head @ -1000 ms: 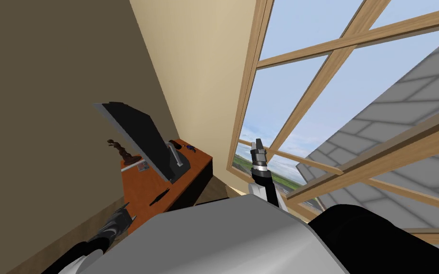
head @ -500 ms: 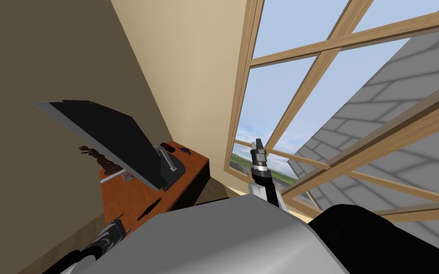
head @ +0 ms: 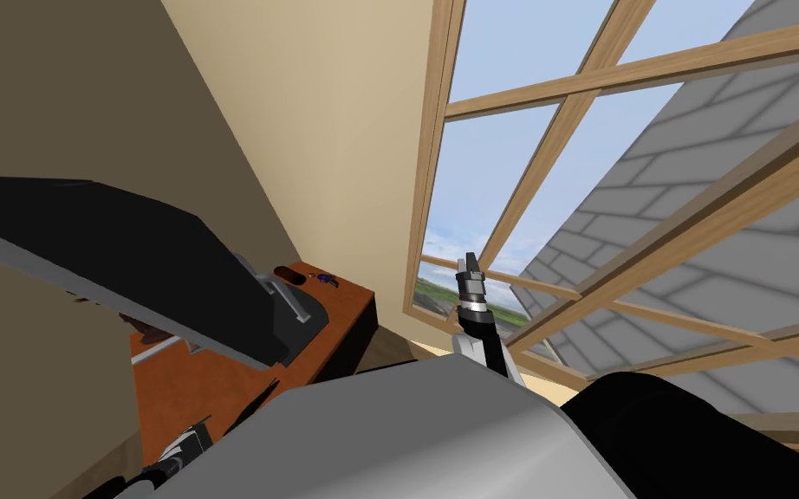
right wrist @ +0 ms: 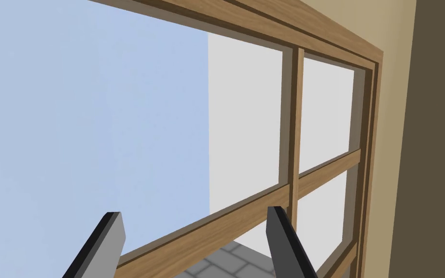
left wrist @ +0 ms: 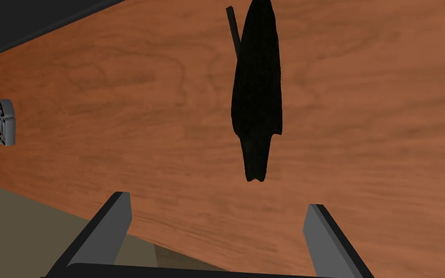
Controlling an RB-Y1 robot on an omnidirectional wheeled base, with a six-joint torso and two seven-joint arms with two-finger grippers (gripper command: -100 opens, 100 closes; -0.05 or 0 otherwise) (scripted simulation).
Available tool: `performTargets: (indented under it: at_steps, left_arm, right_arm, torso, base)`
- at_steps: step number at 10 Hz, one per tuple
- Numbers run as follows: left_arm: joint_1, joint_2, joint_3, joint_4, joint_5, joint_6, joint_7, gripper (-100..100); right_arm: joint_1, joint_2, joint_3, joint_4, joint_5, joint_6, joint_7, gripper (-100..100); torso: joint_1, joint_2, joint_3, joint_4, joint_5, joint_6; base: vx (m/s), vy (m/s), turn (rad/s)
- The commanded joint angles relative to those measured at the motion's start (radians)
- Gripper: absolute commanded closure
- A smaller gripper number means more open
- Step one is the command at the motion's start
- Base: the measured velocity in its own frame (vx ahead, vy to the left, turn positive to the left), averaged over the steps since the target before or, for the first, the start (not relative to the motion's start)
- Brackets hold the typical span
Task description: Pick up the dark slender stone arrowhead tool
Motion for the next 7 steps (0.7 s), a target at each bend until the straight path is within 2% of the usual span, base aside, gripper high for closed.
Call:
performTargets:
  at_steps: [1,2,3,4,5,6,7]
  left_arm:
    - [-0.009,0.007,-0.003,0.037,0.014,0.023,0.002,-100]
    - [-0.018,0.018,-0.006,0.065,0.037,0.062,0.008,-100]
    - [-0.018,0.018,-0.006,0.081,0.037,0.062,0.008,-100]
    - [-0.028,0.027,-0.009,0.117,0.058,0.101,0.013,-100]
    - [-0.028,0.027,-0.009,0.124,0.058,0.101,0.013,-100]
    - [-0.037,0.037,-0.012,0.155,0.077,0.137,0.019,-100]
    - [-0.037,0.037,-0.012,0.165,0.077,0.137,0.019,-100]
  right_arm:
    - [0.000,0.000,0.000,0.000,0.000,0.000,0.000,0]
    - [0.000,0.000,0.000,0.000,0.000,0.000,0.000,0]
    - [0.000,0.000,0.000,0.000,0.000,0.000,0.000,0]
    - [0.000,0.000,0.000,0.000,0.000,0.000,0.000,0]
    - [0.000,0.000,0.000,0.000,0.000,0.000,0.000,0]
    - [0.000,0.000,0.000,0.000,0.000,0.000,0.000,0]
    - [0.000,0.000,0.000,0.000,0.000,0.000,0.000,0]
  torso:
    - [0.000,0.000,0.000,0.000,0.000,0.000]
    - [0.000,0.000,0.000,0.000,0.000,-0.001]
    - [-0.001,-0.001,0.000,0.000,0.000,0.000]
    - [-0.001,0.000,0.000,0.000,0.000,-0.001]
    - [-0.001,0.000,0.000,0.000,0.000,0.000]
    - [0.000,0.000,0.000,0.000,0.000,-0.001]
    - [0.000,0.000,0.000,0.000,0.000,0.000]
  base:
    - [0.044,0.004,-0.089]
    - [0.059,-0.007,-0.153]
    - [0.051,0.001,-0.095]
    - [0.053,0.001,-0.167]
    - [0.041,0.011,-0.069]
    - [0.046,0.008,-0.128]
    - [0.041,0.008,-0.082]
